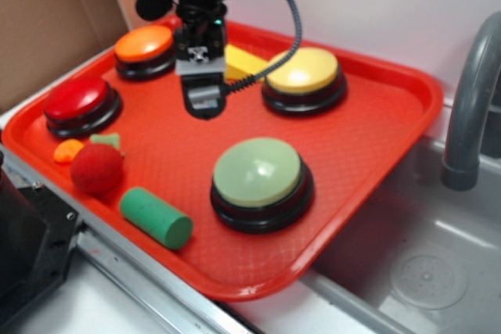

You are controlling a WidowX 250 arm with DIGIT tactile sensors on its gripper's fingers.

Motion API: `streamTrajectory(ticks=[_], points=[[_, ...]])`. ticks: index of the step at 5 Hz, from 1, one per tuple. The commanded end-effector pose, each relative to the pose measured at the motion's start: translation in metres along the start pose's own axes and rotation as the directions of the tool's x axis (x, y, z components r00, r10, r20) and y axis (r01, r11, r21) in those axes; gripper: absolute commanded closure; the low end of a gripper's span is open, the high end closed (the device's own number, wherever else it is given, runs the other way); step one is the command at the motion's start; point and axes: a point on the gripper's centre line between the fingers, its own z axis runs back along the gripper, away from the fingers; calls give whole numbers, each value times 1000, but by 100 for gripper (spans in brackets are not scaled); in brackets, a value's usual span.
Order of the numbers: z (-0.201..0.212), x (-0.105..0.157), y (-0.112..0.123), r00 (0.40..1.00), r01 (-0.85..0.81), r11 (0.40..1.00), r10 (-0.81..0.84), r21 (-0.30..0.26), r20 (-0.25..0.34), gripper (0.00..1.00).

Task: Push the green button.

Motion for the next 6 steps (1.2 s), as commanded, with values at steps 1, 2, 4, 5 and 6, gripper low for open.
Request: streamTrajectory(ticks=[1,2,4,5,6], points=[[33,-28,-3,991,-110,994,109,1,81,0],[37,-38,-3,981,-181,984,180,0,75,0],[51,-49,1,924,-380,925,378,18,59,0],[54,-50,2,867,-499,867,498,11,24,0],[57,-49,0,836,-548,837,547,2,29,0]])
